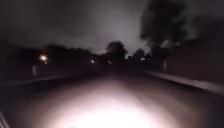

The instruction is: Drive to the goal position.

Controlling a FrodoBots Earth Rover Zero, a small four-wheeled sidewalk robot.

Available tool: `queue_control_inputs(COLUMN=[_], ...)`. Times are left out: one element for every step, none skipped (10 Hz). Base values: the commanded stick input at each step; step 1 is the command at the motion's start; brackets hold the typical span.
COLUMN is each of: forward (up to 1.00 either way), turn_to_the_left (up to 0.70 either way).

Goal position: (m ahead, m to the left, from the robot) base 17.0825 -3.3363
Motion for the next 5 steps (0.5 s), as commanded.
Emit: queue_control_inputs(forward=[0.7, 0.7, 0.7, 0.7, 0.7], turn_to_the_left=[0.0, 0.0, 0.0, 0.0, 0.0])
